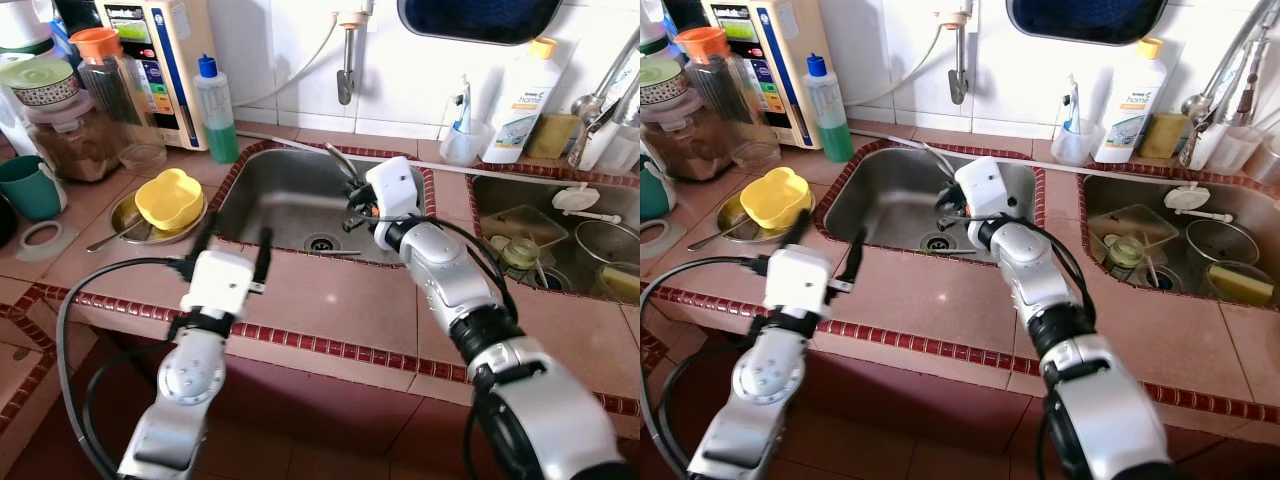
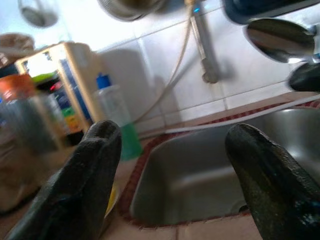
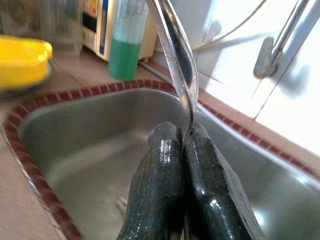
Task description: Kitchen organization
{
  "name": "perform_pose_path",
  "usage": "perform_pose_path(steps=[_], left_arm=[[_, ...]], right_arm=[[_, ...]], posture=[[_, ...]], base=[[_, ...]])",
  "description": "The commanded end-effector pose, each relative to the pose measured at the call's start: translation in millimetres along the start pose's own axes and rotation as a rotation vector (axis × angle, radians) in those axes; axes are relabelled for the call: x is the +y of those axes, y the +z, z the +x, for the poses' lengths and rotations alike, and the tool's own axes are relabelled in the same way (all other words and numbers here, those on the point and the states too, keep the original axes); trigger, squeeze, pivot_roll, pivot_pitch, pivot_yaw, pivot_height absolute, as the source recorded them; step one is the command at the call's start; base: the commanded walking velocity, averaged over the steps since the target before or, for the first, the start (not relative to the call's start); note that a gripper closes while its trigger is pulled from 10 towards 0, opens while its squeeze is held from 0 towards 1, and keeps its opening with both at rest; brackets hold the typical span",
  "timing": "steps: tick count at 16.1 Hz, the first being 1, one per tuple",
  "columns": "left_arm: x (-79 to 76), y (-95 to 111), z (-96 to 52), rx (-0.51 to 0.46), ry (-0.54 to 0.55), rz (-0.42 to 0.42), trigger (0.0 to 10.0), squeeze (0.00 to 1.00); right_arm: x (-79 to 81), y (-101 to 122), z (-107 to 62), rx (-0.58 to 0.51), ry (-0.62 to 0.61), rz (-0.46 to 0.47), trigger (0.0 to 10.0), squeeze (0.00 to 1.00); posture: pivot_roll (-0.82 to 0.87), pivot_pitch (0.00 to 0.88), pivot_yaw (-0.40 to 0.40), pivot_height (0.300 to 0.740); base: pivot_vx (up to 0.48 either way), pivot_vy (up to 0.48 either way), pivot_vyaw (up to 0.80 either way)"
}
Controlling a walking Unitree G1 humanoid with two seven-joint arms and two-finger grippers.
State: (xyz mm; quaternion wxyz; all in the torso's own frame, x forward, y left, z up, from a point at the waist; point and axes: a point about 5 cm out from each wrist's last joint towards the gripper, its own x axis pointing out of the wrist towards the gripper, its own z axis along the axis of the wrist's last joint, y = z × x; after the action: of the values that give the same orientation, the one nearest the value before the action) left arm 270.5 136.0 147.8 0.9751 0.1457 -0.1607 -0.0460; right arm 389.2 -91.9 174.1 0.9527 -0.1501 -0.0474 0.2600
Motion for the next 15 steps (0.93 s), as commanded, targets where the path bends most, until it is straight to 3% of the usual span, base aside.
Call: perform_pose_path(steps=[1,4,5,7,11,13,14,15], left_arm=[[2.5,0.4,-1.9,0.027,-0.002,-0.026,10.0,1.00],[-1.3,-6.4,-5.3,0.118,-0.047,-0.133,10.0,1.00],[-2.3,-7.3,-5.7,0.130,-0.059,-0.143,10.0,1.00],[-4.0,-6.9,-5.5,0.145,-0.082,-0.133,10.0,1.00],[-4.0,-6.8,-7.1,0.167,-0.094,-0.135,10.0,1.00],[-5.1,-6.4,-7.5,0.172,-0.099,-0.136,10.0,1.00],[-6.2,-6.2,-8.0,0.176,-0.103,-0.136,10.0,1.00],[-7.1,-6.1,-8.2,0.179,-0.107,-0.137,10.0,1.00]], right_arm=[[-3.3,2.0,0.7,-0.008,0.001,-0.098,0.0,0.00],[-2.2,-7.4,-1.4,0.040,0.031,-0.324,0.0,0.00],[-0.6,-11.0,-2.0,0.058,0.047,-0.357,0.0,0.00],[5.8,-22.6,-4.4,0.110,0.092,-0.409,0.0,0.00],[20.4,-39.1,-6.5,0.189,0.140,-0.406,0.0,0.00],[22.9,-43.7,-7.2,0.223,0.142,-0.370,9.3,0.00],[21.5,-47.5,-7.8,0.261,0.119,-0.349,10.0,1.00],[18.1,-46.5,-7.5,0.264,0.094,-0.322,10.0,1.00]], posture=[[0.14,0.027,0.013,0.740],[0.15,0.024,0.027,0.740],[0.16,0.021,0.030,0.740],[0.16,0.018,0.034,0.740],[0.18,0.009,0.036,0.740],[0.19,0.009,0.033,0.740],[0.18,0.011,0.032,0.740],[0.18,0.011,0.031,0.740]], base=[[0.000,0.000,0.00],[0.000,0.000,0.00],[0.000,0.000,0.00],[0.000,0.000,0.00],[0.000,0.000,0.00],[0.000,0.000,0.00],[0.000,0.000,0.00],[0.000,0.000,0.00]])
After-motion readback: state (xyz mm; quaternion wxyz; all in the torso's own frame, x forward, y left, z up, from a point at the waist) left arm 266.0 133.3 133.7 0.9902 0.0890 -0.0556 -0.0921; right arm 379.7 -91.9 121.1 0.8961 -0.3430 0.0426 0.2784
